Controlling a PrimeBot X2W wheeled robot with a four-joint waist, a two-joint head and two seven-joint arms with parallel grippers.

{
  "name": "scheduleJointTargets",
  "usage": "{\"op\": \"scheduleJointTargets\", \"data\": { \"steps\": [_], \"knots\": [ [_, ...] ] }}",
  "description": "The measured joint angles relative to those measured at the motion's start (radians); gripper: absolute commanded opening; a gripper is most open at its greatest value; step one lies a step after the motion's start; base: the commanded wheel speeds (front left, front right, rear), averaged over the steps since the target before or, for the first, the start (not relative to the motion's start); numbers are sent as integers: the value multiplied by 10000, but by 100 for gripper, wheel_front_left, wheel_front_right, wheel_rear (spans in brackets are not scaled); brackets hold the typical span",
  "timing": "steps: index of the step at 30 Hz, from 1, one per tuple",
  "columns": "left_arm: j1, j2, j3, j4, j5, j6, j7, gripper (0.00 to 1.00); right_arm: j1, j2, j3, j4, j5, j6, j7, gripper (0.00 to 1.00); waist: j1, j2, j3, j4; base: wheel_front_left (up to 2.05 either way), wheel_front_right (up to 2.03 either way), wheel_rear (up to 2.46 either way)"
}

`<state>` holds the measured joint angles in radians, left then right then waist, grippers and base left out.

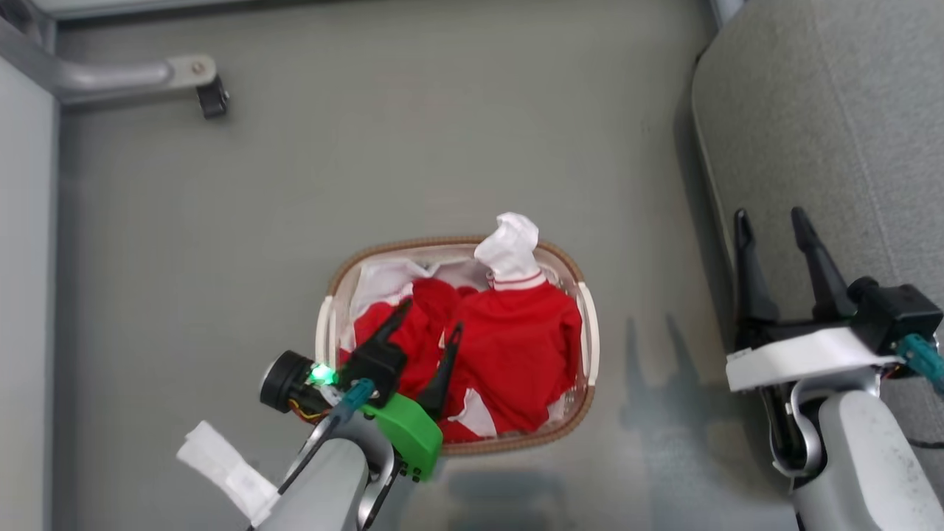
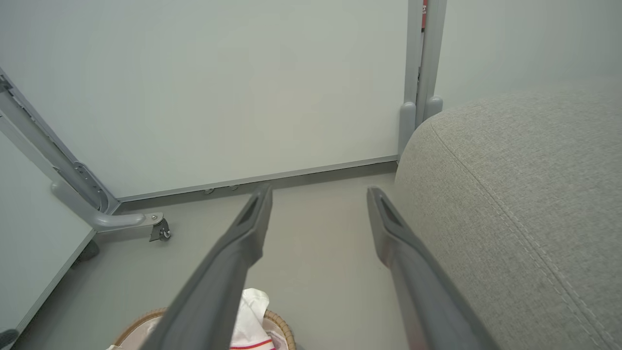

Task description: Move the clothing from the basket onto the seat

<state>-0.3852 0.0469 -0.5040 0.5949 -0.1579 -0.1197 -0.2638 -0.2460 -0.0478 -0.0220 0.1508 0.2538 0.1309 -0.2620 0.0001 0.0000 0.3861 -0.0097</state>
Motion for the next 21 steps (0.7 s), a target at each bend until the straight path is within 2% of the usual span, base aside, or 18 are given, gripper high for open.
{"op": "scheduleJointTargets", "data": {
  "steps": [6,16,21],
  "knots": [
    [-843,2,-1177,1590,-324,-48,52,100,-594,-2,-207,-167,109,0,0,100,1,0,1272,-160,0,0,0],
    [-1867,-8,-2947,3135,-1212,-92,871,100,-1114,-4,-134,-499,290,0,0,100,1,0,2886,-513,0,0,0],
    [-2375,-4,-3158,3833,-1515,-92,941,100,-1200,-4,-67,-589,385,0,0,100,1,0,3402,-719,0,0,0]
  ]
}}
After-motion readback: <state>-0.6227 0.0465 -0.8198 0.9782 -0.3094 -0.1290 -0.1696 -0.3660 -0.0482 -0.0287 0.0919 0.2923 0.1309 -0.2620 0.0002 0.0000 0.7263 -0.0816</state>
